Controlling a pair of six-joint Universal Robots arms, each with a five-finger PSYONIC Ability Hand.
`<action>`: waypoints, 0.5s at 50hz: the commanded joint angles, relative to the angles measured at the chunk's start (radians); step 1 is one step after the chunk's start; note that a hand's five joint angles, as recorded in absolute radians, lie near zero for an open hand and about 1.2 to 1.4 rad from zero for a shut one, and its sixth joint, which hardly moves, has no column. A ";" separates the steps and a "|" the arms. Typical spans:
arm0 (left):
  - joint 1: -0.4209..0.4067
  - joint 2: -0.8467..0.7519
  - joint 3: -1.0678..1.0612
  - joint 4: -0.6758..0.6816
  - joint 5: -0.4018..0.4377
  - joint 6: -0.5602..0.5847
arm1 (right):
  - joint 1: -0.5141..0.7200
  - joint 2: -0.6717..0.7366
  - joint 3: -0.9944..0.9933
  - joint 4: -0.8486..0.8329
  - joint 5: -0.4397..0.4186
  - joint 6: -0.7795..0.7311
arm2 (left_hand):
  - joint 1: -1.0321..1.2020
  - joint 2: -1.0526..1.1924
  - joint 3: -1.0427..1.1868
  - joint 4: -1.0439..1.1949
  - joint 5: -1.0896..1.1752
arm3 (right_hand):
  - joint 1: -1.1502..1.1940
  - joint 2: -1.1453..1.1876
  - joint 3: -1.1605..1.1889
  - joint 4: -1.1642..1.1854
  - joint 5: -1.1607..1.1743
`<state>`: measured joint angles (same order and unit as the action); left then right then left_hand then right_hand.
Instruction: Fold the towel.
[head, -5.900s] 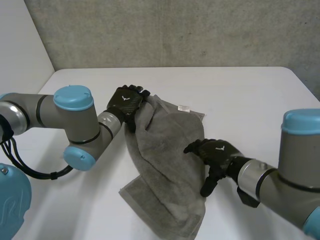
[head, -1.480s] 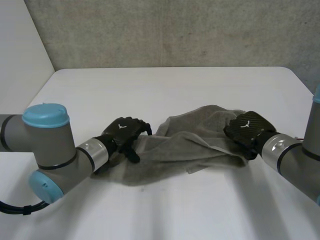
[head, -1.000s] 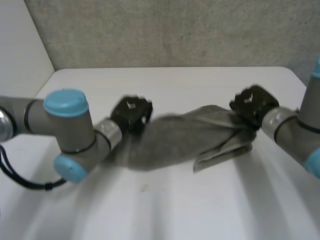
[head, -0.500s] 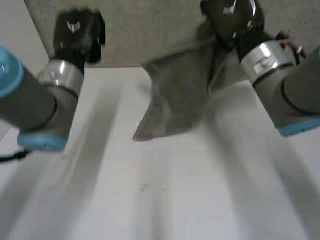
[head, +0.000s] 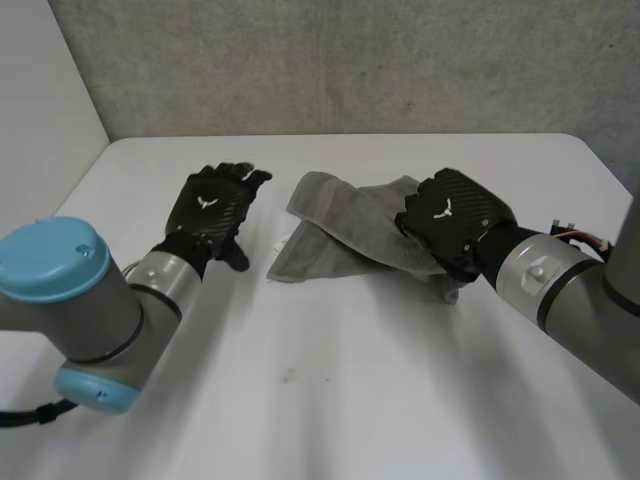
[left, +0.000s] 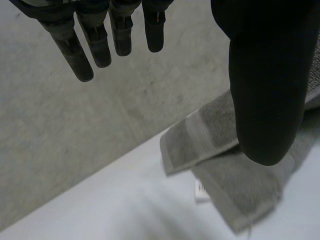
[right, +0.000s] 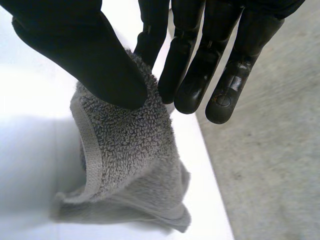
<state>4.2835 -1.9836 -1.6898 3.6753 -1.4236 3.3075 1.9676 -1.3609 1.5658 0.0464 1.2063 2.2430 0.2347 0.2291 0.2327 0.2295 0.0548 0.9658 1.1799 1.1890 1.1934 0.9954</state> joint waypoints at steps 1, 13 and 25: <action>-0.008 -0.092 0.113 0.002 0.106 -0.009 | 0.002 -0.106 0.020 -0.003 0.010 0.009 | 0.011 0.017 0.013 0.016 0.016 | 0.430 0.216 0.207 0.203 0.226; -0.066 -0.166 0.116 -0.001 0.107 -0.229 | 0.017 -0.227 -0.015 0.003 0.085 0.208 | 0.040 0.046 0.042 0.046 0.046 | 0.430 0.216 0.207 0.203 0.226; -0.165 -0.192 0.140 0.003 0.008 -0.298 | 0.144 -0.276 -0.055 0.062 0.176 0.297 | 0.073 0.078 0.075 0.078 0.078 | 0.430 0.216 0.207 0.203 0.226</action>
<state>4.1726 -2.1598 -1.5704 3.6747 -1.3404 3.0301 2.0186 -1.6134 1.5362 0.0603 1.3387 2.5025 0.2518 0.2527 0.2523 0.2518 0.0788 0.9658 1.1798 1.1890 1.1934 0.9955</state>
